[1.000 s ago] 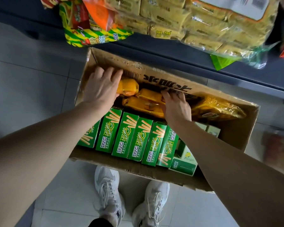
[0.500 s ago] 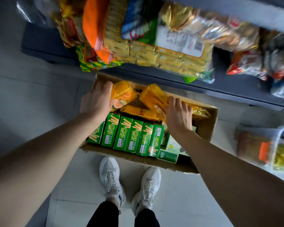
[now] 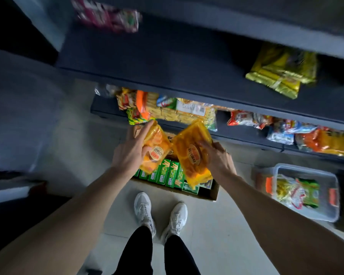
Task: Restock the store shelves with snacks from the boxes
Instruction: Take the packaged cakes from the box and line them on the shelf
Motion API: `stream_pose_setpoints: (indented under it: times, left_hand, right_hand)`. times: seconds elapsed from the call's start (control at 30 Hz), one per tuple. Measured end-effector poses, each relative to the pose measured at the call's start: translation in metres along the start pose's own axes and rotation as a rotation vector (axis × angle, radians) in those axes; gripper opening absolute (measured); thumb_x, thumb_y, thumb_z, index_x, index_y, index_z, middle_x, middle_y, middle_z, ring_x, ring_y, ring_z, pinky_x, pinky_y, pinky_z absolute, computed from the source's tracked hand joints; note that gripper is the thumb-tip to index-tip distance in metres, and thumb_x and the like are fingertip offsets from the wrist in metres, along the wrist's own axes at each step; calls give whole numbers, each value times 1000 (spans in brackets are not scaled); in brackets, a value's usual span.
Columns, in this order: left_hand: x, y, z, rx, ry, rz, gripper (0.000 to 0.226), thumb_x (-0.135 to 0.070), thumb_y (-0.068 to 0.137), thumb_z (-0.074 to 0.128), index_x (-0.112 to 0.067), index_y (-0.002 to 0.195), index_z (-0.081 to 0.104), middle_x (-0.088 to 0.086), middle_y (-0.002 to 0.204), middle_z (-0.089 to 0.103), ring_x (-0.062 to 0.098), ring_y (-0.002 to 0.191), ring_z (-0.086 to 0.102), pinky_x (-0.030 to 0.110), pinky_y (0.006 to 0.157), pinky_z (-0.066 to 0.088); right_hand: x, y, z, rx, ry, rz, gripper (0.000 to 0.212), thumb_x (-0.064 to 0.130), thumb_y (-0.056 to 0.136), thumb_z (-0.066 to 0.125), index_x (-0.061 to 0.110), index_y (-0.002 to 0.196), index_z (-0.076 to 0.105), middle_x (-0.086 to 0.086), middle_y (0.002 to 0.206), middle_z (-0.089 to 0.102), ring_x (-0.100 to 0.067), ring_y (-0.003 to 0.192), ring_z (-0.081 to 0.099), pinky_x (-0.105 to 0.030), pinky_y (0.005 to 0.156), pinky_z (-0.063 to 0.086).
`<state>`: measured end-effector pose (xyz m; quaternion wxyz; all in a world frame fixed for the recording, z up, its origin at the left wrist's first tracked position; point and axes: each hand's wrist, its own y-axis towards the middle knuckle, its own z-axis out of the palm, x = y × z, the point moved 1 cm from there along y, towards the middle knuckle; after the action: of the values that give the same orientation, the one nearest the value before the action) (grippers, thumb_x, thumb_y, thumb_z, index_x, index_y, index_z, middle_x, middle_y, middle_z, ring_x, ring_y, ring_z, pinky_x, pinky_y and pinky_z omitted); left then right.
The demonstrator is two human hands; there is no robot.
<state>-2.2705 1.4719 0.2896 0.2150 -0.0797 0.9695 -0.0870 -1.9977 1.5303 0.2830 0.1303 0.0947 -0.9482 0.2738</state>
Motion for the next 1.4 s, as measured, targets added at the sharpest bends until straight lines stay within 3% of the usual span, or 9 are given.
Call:
stream_pose_setpoints:
  times: [0.1, 0.17, 0.23, 0.37, 0.5, 0.7, 0.93, 1.03, 1.4]
  left_hand:
    - [-18, -25, -49, -59, 10, 45, 84, -20, 93, 62, -50, 152, 10, 18, 142, 46, 4, 41, 39, 15, 33, 28]
    - [-27, -38, -77, -83, -35, 87, 70, -19, 98, 56, -51, 148, 20, 21, 117, 62, 2, 36, 27, 11, 34, 18]
    - [-37, -47, -109, -77, -53, 90, 54, -22, 102, 50, -53, 142, 33, 14, 107, 67, 1, 38, 28, 12, 35, 19]
    - [-65, -63, -176, -151, 11, 75, 39, -21, 99, 55, -36, 135, 56, 8, 120, 61, 0, 52, 45, 12, 42, 33]
    - [-80, -79, -235, -147, 80, 94, 38, -28, 100, 51, -44, 134, 49, 3, 116, 61, 18, 75, 65, 31, 57, 55]
    - [-96, -90, -329, -263, 200, 74, 47, -28, 104, 41, -52, 142, 28, 8, 126, 57, 31, 95, 65, 38, 68, 51]
    - [-109, -90, -470, -402, 241, 33, 51, -24, 105, 36, -60, 138, 24, 0, 126, 56, 18, 79, 58, 29, 54, 46]
    - [-116, -87, -532, -496, 271, 43, 49, -22, 107, 33, -59, 138, 26, -1, 117, 61, 13, 67, 55, 36, 55, 54]
    - [-106, -9, -728, -691, 12, 183, 36, -32, 108, 27, -57, 134, 37, -1, 124, 57, 23, 88, 62, 37, 67, 54]
  right_hand:
    - [15, -39, -50, -17, 8, -28, 55, 12, 99, 42, 47, 142, 43, 0, 135, 45, -30, 93, 57, -29, 66, 46]
    - [23, -63, -81, -47, 41, -42, 50, 14, 100, 42, 43, 140, 44, 1, 123, 45, -25, 84, 52, -28, 61, 40]
    - [30, -86, -112, -128, 20, -94, 35, 24, 103, 46, 37, 136, 48, -5, 118, 50, -33, 83, 60, -33, 64, 45]
    - [44, -120, -171, -240, 28, -212, 33, 33, 99, 60, 27, 131, 56, -10, 122, 55, -38, 92, 63, -39, 74, 50]
    - [65, -140, -235, -349, 1, -293, 30, 34, 96, 63, 32, 126, 58, -8, 118, 57, -37, 91, 64, -42, 77, 54]
    - [109, -153, -334, -490, -94, -469, 29, 30, 92, 68, 39, 119, 61, 0, 115, 67, -31, 98, 64, -43, 82, 53]
    - [187, -183, -458, -630, -311, -692, 28, 19, 94, 66, 37, 115, 68, 12, 122, 69, -22, 109, 66, -40, 87, 54]
    - [222, -195, -518, -747, -223, -774, 25, 18, 92, 67, 35, 110, 70, 16, 119, 70, -18, 107, 67, -38, 93, 52]
    - [347, -179, -705, -950, 43, -789, 20, 22, 96, 64, 35, 111, 67, 11, 116, 62, -15, 109, 58, -39, 92, 53]
